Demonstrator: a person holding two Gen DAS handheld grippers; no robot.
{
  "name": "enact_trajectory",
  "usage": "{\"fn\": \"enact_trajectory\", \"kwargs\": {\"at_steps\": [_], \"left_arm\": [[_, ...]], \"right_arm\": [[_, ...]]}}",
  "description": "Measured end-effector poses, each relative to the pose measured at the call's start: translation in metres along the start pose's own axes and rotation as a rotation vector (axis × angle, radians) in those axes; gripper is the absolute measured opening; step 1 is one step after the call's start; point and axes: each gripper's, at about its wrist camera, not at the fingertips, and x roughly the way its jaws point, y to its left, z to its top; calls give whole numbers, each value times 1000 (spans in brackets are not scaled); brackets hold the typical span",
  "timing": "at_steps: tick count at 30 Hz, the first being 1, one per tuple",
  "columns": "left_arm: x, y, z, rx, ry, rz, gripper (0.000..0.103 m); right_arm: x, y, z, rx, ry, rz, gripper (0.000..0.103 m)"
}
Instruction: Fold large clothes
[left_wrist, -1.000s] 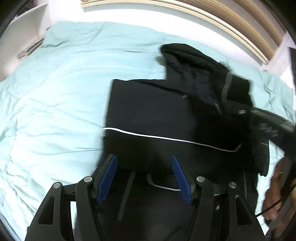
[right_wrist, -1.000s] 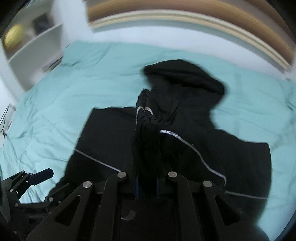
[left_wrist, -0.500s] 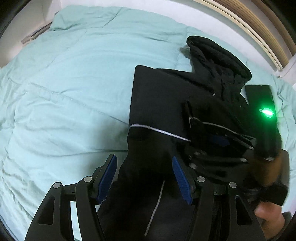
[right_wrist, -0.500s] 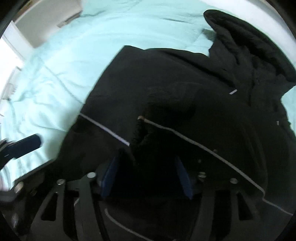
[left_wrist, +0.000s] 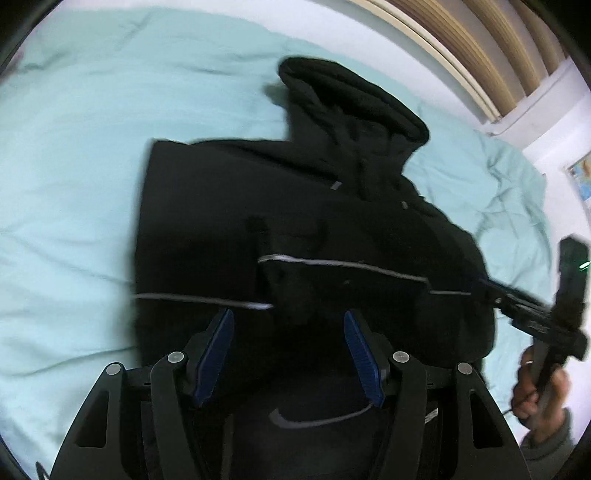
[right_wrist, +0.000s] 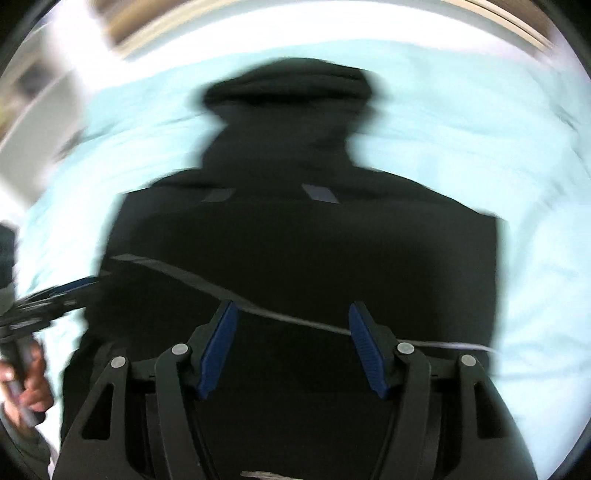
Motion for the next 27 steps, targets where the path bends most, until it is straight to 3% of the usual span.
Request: {"fn": "enact_trajectory", "kwargs": {"at_steps": [3,6,7,8,9,11,16,18,21,23,25,27], "left_arm": [[26,4,10,-55,37,-53,64],[46,12,14,-127,61,-80,63],[50,13,16,-149,53,-92,58],[53,13,18,-158,47,-91,36],[55,11,19,-157,51,-73,25],[52,5,22,-142,27,-45,19],[-15,1,31,-178,-130,-132,16],[-38,10,33,-181,-170,-106,16],[-36,35,29,-206,-130,-63,17],[-6,48,21,-216,-25,-33,17],[30,58,11,-212,73,51,20],[44,61,6,-216,55,52,21]], "right_arm": [[7,-45,1,89,-12,-74,63],[12,-61,-3,114,-36,-95,63],[16,-61,-2,112,-31,-101,63],[19,-55,0,106,-23,-112,63],[27,-53,0,95,-6,-133,63],[38,-42,0,80,4,-154,63],[19,-39,5,63,-9,-116,63],[0,-35,4,40,-44,-98,63],[-3,-29,6,19,-57,-92,63],[14,-28,4,29,-17,-102,63],[48,-28,3,39,63,-144,63],[72,-28,1,31,85,-177,63]]}}
